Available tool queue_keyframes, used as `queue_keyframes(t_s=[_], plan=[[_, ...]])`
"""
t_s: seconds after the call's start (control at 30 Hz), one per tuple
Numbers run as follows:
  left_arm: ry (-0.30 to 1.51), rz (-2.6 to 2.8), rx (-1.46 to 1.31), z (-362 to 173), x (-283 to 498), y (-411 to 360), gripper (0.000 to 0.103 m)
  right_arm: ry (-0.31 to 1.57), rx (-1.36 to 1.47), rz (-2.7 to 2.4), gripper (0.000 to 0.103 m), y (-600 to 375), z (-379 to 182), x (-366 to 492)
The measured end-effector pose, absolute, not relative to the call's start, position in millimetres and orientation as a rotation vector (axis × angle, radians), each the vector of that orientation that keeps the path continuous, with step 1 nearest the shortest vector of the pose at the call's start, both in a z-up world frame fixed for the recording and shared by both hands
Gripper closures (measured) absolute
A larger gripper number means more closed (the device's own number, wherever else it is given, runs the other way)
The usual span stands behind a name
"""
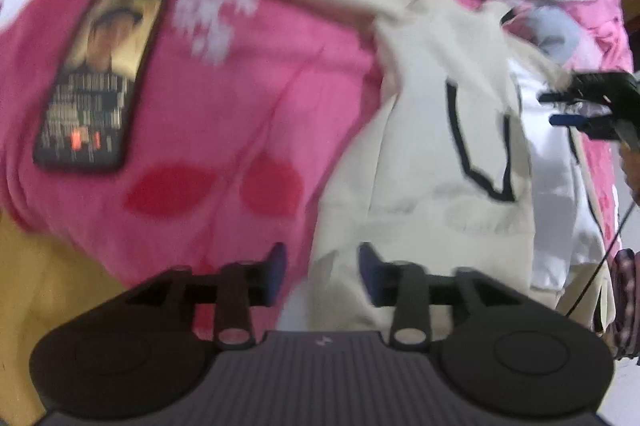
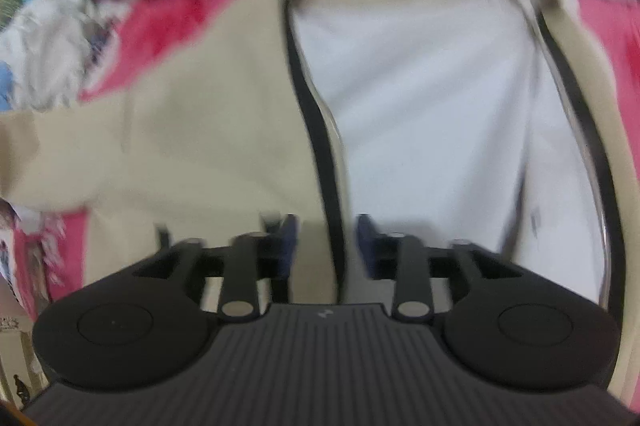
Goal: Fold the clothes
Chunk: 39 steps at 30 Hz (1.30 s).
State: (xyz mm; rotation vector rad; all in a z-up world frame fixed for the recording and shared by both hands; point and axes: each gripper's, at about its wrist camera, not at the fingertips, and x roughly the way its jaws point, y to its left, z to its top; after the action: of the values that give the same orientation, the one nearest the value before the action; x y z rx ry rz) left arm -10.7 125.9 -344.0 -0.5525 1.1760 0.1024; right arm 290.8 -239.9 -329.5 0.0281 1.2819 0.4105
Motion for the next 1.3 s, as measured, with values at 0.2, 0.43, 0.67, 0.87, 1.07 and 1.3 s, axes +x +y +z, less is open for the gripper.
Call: queue_keyframes(t_s=[0.2, 0.43, 0.67, 0.87, 1.07, 1.3], plan=[[1.166, 0.043, -0.549, -359.8, 31.2, 134.7, 0.051, 1.219, 0.188, 0.451, 0.043, -199.2, -348.7, 374.3], [1.169, -0.049, -0.444, -383.7, 64.8, 123.9, 0.051, 1.318, 0.425, 0.395, 0.039, -170.8, -405.9, 451.0], [1.176, -0.112, -0.502, -388.6, 71.0, 123.3, 0.092, 1.217, 0.394, 0.527, 0.097, -149.9, -384.5, 435.4], [1.074, -0.046, -0.902, -390.5, 37.7, 178.1, 0.093, 0.970, 0.606, 0.671, 0.097, -170.2, -345.6, 424.9], [1.148, 0.021, -1.029, -422.1, 28.2, 199.8, 0.080, 1.147, 0.680, 0.534, 0.093, -184.3, -413.9, 440.4], [1.250, -0.052, -0.874, -401.1, 16.3, 182.7, 0.035, 1.193, 0.735, 0.473, 0.053, -207.2, -412.3, 419.4]])
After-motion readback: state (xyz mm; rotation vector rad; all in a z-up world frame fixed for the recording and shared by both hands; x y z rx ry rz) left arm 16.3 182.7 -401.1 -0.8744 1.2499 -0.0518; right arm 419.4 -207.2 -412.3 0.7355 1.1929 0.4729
